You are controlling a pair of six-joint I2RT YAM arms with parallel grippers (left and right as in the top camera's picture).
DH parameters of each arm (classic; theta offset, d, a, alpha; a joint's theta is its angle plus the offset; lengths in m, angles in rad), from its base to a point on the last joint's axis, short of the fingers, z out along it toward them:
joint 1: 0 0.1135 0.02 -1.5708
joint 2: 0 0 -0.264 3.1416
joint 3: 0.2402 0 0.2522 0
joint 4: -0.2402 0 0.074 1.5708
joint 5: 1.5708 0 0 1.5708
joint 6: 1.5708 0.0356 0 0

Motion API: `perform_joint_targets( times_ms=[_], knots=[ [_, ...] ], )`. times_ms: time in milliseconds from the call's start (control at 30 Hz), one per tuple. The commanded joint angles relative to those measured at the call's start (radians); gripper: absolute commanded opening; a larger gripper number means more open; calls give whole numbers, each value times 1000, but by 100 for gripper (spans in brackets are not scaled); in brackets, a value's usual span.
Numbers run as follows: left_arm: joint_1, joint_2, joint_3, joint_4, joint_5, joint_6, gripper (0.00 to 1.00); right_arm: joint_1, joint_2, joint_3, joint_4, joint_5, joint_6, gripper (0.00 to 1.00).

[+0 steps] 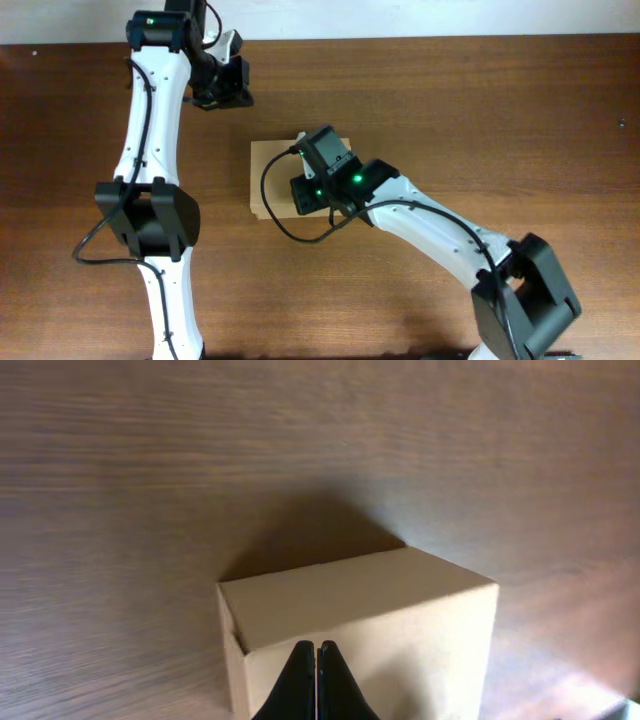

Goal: Pack container

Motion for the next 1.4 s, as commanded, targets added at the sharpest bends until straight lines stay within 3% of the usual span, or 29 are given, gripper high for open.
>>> perform_joint_targets(
  times_ms=[0,333,567,600,633,667,700,733,767,1000,1133,1367],
  knots=[
    [5,8,26,0,-61,-24,2,8,98,-10,-35,47,-7,4],
    [5,3,33,-15,-59,-24,2,11,40,46,-54,-67,-11,3],
    [5,-27,136,-95,-59,-23,2,10,-57,170,-83,-85,-40,6],
    [5,-36,156,-105,-59,-23,2,10,-65,190,-84,-85,-64,27],
    [5,-46,175,-114,-59,-23,2,6,-75,216,-87,-85,-84,57],
    [5,-58,194,-124,-59,-23,8,2,-85,242,-90,-83,-93,95],
    [5,-70,212,-135,-59,-23,31,-5,-92,265,-94,-80,-93,99],
    [5,-82,230,-145,-59,-23,71,-13,-100,289,-100,-73,-93,99],
    [5,-95,247,-156,-59,-24,99,-26,-108,320,-108,-63,-93,99],
    [5,-180,277,-191,-16,-24,100,-133,-145,410,-208,-60,-104,99],
    [8,-245,277,-175,90,-23,100,-205,-212,410,-309,-70,-258,99],
    [1,-409,277,-187,0,81,100,-309,-391,410,-568,-66,-493,99]
  ],
)
